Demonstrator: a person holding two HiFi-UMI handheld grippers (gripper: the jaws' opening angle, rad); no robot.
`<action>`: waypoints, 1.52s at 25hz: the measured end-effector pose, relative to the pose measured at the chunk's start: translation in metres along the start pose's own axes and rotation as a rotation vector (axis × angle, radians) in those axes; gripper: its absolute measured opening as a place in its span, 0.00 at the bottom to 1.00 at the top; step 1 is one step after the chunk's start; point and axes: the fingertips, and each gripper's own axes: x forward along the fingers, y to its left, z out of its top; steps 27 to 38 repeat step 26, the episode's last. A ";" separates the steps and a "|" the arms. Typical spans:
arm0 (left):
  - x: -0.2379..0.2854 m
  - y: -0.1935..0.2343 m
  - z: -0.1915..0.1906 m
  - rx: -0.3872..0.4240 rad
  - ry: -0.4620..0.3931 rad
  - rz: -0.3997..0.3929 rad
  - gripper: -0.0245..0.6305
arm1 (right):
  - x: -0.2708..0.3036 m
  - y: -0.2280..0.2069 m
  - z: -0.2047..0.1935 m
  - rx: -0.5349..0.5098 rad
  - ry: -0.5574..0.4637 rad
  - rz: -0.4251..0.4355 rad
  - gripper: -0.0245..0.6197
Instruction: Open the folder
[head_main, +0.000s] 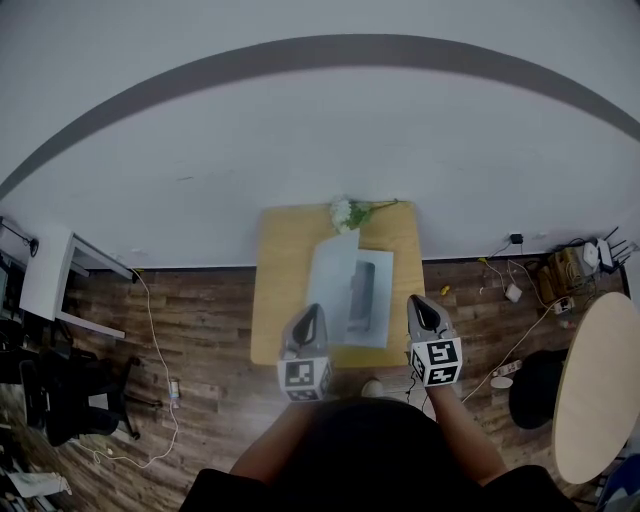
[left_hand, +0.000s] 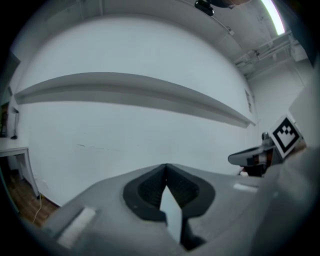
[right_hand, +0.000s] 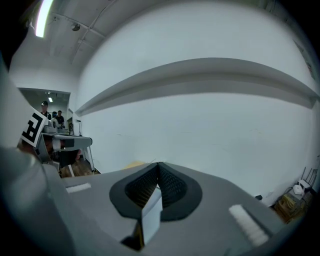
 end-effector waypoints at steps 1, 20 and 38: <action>0.001 -0.002 0.001 -0.005 0.003 0.002 0.04 | 0.000 -0.002 0.001 -0.001 -0.002 0.004 0.04; 0.008 -0.016 -0.002 -0.004 0.012 0.040 0.04 | 0.003 -0.010 0.004 -0.013 -0.017 0.069 0.04; 0.012 -0.022 -0.001 0.011 0.013 0.042 0.04 | 0.005 -0.014 0.007 -0.020 -0.025 0.081 0.04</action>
